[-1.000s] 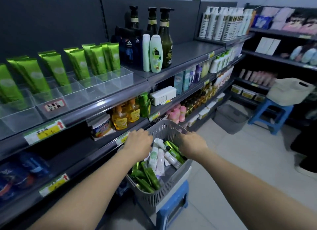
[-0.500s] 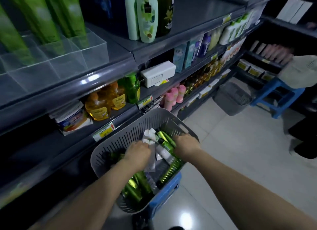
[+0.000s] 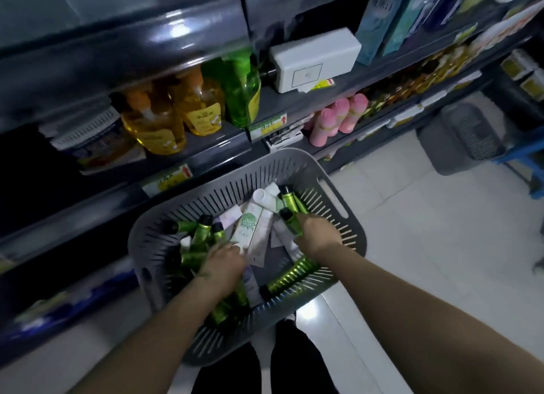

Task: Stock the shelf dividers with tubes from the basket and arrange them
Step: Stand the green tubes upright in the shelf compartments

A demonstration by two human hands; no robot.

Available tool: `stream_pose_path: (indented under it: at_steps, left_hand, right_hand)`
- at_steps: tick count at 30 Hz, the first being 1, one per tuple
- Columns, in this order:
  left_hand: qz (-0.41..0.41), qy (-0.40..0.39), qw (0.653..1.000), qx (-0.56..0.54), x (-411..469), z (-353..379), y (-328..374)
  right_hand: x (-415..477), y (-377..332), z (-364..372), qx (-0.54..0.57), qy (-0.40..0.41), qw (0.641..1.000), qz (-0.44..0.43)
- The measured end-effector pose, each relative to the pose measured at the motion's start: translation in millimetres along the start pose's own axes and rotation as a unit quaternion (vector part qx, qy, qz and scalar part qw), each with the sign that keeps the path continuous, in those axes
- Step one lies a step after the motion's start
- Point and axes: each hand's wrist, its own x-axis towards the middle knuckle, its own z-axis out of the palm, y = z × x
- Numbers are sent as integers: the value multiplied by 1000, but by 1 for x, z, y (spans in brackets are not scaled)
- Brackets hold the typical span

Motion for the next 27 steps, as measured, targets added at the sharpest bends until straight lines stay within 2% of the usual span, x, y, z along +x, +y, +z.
stream_pose_path:
  at_steps: [3, 8, 14, 17, 20, 21, 23, 27]
  left_hand:
    - [-22, -31, 999, -20, 4, 16, -4]
    - [-23, -25, 999, -9, 11, 28, -6]
    - [-36, -33, 998, 36, 19, 28, -9]
    - [1, 9, 998, 59, 13, 29, -18]
    - [33, 26, 997, 57, 2, 25, -31]
    - [38, 11, 997, 61, -2, 22, -32]
    - [22, -42, 999, 8, -8, 13, -31]
    - [-84, -41, 979, -183, -16, -1, -32]
  right_hand:
    - [20, 3, 9, 10, -13, 1000, -5]
    - [45, 6, 28, 15, -33, 999, 4]
    - [59, 5, 34, -72, -29, 997, 0]
    - [58, 8, 36, -94, -35, 994, -41]
    - [58, 4, 27, -68, -54, 994, -59]
    - [58, 1, 22, -52, -60, 995, -57]
    - [58, -8, 6, -23, -74, 995, -58]
    - [58, -30, -29, 99, -145, 984, -35]
